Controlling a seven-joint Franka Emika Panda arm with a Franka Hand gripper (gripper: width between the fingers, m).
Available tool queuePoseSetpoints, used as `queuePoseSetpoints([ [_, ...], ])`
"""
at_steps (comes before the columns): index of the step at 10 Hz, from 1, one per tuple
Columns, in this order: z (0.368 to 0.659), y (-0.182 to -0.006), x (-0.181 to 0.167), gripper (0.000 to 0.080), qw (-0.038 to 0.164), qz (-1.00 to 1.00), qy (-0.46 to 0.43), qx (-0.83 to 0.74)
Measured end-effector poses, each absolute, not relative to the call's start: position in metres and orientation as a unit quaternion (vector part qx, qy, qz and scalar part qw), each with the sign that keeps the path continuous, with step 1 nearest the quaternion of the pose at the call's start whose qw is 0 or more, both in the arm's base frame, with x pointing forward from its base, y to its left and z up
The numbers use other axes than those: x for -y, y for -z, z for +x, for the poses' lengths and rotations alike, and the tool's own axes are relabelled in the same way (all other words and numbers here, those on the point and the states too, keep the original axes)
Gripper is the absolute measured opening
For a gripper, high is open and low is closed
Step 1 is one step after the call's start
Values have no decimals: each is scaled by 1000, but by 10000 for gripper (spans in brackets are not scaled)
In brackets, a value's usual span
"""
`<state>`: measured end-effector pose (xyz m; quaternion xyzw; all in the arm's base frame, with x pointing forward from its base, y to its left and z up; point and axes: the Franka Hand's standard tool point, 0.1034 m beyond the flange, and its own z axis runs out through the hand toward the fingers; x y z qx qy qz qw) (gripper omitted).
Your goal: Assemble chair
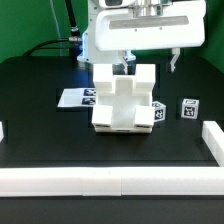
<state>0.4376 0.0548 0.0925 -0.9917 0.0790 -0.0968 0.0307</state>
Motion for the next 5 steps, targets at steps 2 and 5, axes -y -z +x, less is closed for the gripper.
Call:
queuePoseSetpoints([
  [2, 461, -105, -41, 648, 37, -991, 100, -81],
  [5, 500, -120, -18, 648, 38, -991, 111, -66],
])
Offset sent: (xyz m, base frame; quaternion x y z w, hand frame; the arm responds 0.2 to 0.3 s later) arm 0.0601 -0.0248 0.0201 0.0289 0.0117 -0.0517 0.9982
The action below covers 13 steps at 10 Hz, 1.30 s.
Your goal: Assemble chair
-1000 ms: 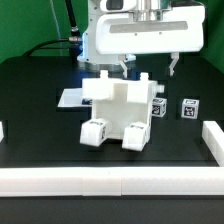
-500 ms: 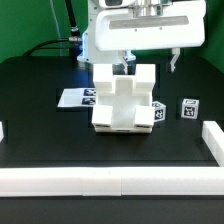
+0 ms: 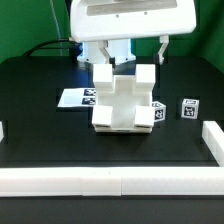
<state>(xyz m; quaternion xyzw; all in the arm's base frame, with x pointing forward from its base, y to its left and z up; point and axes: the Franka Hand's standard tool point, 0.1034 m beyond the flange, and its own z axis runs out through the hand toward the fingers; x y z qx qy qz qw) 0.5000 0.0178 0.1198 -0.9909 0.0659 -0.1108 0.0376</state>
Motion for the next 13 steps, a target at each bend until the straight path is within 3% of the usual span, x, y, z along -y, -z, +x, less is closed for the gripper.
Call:
queuePoseSetpoints([
  [2, 497, -118, -21, 648, 38, -991, 109, -65],
  [4, 495, -108, -2, 648, 24, -993, 111, -30],
  [8, 534, -99, 26, 648, -7, -989, 147, -14],
  [13, 563, -103, 36, 648, -17, -986, 164, 5],
])
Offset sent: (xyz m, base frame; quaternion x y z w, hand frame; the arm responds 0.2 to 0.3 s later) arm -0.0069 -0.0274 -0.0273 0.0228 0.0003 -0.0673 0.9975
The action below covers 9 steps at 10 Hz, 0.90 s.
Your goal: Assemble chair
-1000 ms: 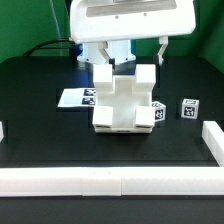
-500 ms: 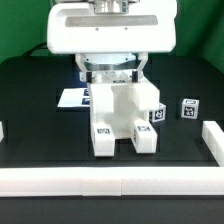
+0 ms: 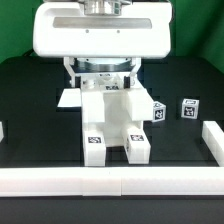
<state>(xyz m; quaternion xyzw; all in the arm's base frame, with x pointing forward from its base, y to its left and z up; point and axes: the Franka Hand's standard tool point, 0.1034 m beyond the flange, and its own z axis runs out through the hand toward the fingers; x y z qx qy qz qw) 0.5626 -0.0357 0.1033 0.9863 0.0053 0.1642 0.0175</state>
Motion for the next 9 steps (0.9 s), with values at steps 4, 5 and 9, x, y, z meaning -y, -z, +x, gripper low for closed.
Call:
queuePoseSetpoints([
  [4, 569, -101, 36, 648, 20, 985, -169, -4],
  [5, 568, -104, 33, 648, 12, 987, -161, 1],
  [9, 569, -130, 9, 648, -30, 990, -124, 63],
])
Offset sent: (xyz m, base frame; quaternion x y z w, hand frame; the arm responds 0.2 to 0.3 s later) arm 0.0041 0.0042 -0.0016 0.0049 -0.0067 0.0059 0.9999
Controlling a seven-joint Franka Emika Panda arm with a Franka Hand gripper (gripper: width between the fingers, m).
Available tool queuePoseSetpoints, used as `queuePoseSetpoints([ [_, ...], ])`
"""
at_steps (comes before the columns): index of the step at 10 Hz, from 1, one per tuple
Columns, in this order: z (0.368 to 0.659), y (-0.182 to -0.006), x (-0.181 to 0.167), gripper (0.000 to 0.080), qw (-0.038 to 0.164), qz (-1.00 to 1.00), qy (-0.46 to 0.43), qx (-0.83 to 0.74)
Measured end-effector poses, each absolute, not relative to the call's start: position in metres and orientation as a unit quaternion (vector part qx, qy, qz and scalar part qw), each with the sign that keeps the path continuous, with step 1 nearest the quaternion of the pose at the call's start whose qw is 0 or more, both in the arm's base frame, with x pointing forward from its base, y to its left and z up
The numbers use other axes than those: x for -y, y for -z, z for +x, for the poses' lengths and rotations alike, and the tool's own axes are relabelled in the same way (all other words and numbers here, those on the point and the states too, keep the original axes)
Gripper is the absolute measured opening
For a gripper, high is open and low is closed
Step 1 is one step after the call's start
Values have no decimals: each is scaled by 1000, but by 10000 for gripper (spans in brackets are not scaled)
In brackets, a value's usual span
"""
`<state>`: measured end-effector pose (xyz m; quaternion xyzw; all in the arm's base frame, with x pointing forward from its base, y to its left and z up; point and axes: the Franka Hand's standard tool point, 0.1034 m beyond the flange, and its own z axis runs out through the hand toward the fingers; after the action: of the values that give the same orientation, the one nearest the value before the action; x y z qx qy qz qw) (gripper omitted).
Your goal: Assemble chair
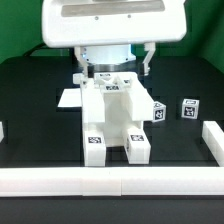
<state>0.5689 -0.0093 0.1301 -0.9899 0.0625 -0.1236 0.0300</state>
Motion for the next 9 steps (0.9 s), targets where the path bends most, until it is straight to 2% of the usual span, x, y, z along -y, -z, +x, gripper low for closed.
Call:
queuePoseSetpoints([
  [2, 562, -146, -8, 648, 45, -988, 113, -92],
  [4, 541, -149, -31, 648, 59, -985, 101, -128],
  [5, 521, -147, -42, 648, 74, -982, 80, -155],
  [6, 512, -143, -44, 648, 83, -979, 63, -173],
  [9, 512, -141, -45, 648, 81, -980, 62, -171],
])
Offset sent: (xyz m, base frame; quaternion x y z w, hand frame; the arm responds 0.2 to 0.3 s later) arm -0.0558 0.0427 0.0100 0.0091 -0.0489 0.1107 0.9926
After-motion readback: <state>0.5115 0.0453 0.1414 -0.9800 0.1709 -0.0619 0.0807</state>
